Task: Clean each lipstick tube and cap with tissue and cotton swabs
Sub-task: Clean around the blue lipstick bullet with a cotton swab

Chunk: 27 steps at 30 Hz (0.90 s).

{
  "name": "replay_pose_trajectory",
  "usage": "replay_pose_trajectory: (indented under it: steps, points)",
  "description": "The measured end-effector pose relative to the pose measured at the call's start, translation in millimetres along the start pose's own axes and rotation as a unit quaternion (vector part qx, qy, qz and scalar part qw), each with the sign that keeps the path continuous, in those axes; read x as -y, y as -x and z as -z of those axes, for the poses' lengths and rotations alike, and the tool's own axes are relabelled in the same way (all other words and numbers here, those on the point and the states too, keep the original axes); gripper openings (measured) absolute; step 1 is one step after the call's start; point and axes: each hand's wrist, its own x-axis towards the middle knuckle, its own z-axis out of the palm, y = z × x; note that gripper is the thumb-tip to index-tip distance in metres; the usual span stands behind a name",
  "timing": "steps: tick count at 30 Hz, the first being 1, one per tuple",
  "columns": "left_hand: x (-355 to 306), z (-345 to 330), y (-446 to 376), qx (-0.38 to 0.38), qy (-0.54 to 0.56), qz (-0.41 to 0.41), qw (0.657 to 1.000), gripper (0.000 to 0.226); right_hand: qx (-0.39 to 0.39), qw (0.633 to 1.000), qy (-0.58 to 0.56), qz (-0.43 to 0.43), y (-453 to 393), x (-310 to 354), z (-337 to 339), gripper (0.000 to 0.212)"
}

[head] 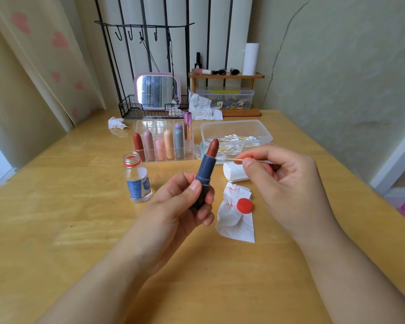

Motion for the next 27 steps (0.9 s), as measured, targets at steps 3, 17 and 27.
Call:
replay_pose_trajectory:
  steps: [3,17,27]
  points:
    - [-0.5,-0.2,0.1,0.0,0.0,0.0,1.0,0.017,0.015,1.0,-0.008,0.006,1.7,2.5,-1.4,0.015]
    - [-0.9,0.3,1.1,0.03,0.011,0.008,0.999,0.017,-0.005,0.999,-0.031,-0.028,-1.0,-1.3,0.1,0.016]
    - [6.0,4.9,-5.3,0.029,0.047,0.035,0.998,0.033,0.008,0.998,-0.038,-0.041,-1.4,-0.5,-0.4,0.018]
